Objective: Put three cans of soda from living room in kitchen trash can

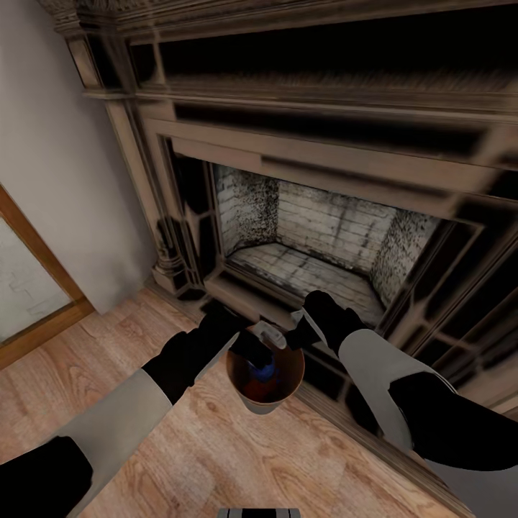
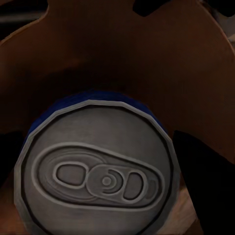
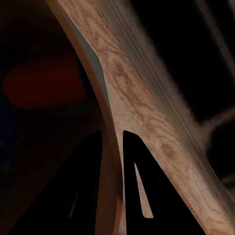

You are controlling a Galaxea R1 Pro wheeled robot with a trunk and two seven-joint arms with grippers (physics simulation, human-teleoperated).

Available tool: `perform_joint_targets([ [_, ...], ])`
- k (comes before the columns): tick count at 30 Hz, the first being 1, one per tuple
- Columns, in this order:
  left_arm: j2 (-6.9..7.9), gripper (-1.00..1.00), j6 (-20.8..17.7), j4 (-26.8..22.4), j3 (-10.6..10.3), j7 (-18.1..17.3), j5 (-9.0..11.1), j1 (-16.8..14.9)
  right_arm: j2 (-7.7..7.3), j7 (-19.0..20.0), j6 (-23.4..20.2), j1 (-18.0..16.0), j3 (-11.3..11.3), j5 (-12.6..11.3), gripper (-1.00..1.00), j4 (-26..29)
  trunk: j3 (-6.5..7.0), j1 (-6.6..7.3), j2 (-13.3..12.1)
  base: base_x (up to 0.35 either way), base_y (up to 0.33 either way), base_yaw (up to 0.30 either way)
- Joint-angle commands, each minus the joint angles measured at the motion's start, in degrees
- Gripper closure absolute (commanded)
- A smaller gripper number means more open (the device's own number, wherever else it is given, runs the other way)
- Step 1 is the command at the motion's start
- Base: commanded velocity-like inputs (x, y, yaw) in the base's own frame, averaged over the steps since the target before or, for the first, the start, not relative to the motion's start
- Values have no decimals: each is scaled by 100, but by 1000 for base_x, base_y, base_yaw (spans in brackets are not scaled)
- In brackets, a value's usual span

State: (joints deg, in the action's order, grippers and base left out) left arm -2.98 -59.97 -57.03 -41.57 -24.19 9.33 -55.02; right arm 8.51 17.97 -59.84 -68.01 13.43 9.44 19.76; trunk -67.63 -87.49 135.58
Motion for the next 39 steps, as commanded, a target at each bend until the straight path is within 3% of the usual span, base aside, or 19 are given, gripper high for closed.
perform_joint_targets([
  [1,-4,100,-3,37,-3,44,16,0,1,22,-16,-2,-24,-144,100,1,1,1,0,0,0,0],
  [10,-14,100,-3,146,-185,128,16,0,1,22,-16,-2,-33,-144,100,1,1,1,0,0,0,0],
  [33,-12,100,-3,141,-203,262,24,0,-8,22,-16,-2,-51,-144,100,-7,1,1,0,0,0,0],
  [34,-8,-100,-3,142,-203,262,28,0,-8,22,-16,-2,-51,-144,100,-7,1,1,0,0,0,0],
  [39,0,-100,-3,143,-195,257,39,0,-8,22,-16,-2,-51,-144,100,-7,1,1,0,0,0,0],
])
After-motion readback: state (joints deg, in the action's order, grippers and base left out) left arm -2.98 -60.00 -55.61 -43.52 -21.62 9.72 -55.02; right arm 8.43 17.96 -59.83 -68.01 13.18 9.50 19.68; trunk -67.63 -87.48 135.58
